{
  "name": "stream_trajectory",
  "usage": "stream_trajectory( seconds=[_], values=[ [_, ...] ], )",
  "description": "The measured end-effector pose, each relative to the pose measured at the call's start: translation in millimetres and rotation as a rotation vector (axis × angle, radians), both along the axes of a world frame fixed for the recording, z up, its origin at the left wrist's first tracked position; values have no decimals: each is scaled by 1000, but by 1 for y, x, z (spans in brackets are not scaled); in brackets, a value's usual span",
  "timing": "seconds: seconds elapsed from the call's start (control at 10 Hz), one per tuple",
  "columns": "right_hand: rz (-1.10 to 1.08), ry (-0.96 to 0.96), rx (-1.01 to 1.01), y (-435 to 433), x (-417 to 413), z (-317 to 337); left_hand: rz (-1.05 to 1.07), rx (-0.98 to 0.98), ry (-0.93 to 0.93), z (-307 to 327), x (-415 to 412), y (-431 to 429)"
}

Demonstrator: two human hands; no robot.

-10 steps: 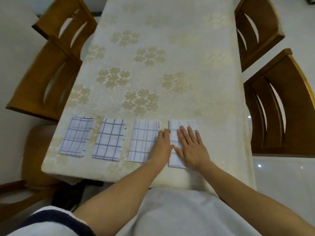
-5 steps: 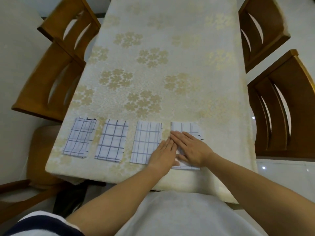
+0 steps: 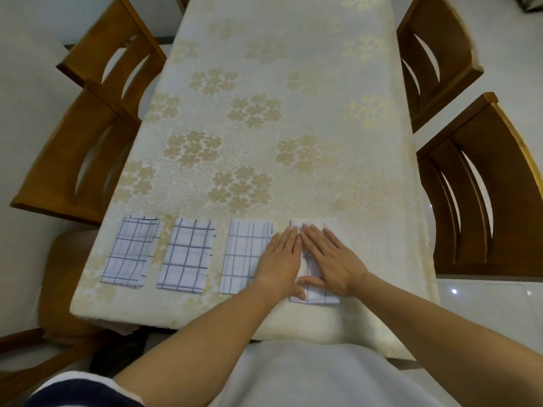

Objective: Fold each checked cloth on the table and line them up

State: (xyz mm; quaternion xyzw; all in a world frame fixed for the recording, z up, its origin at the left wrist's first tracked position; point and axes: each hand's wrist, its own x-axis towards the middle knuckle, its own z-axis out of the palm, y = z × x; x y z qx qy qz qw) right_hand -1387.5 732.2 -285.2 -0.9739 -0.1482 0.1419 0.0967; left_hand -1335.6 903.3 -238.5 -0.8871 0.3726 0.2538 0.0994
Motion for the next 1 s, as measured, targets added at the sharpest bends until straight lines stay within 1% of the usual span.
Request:
stream_trajectory(
  seconds=[0.1, 0.2, 0.3, 0.5, 0.6, 0.7, 0.8, 0.9, 1.0],
  values=[
    [2, 25, -12, -6, -14, -7, -18, 98, 23, -5, 11, -9],
    [16, 49, -11, -10, -11, -5, -28, 182, 36, -8, 16, -17],
    [49, 65, -23, -14, -10, -3, -17, 216, 25, -8, 15, -22],
    [61, 168, -46, -11, -2, 6, -46, 215, -19, -2, 13, -19],
    [49, 190, -118, -4, 2, 13, -89, 187, -50, 2, 6, -12],
    [7, 251, -149, 10, 3, 20, -91, 68, -46, 15, 0, -4],
    [-136, 178, -20, 24, 3, 39, 48, -150, -35, 32, 8, 12],
    [-278, 54, 98, 40, 1, 67, 244, -332, -22, 49, 13, 44],
    [-351, 12, 110, 53, 3, 90, 350, -384, -55, 64, 18, 80]
  ],
)
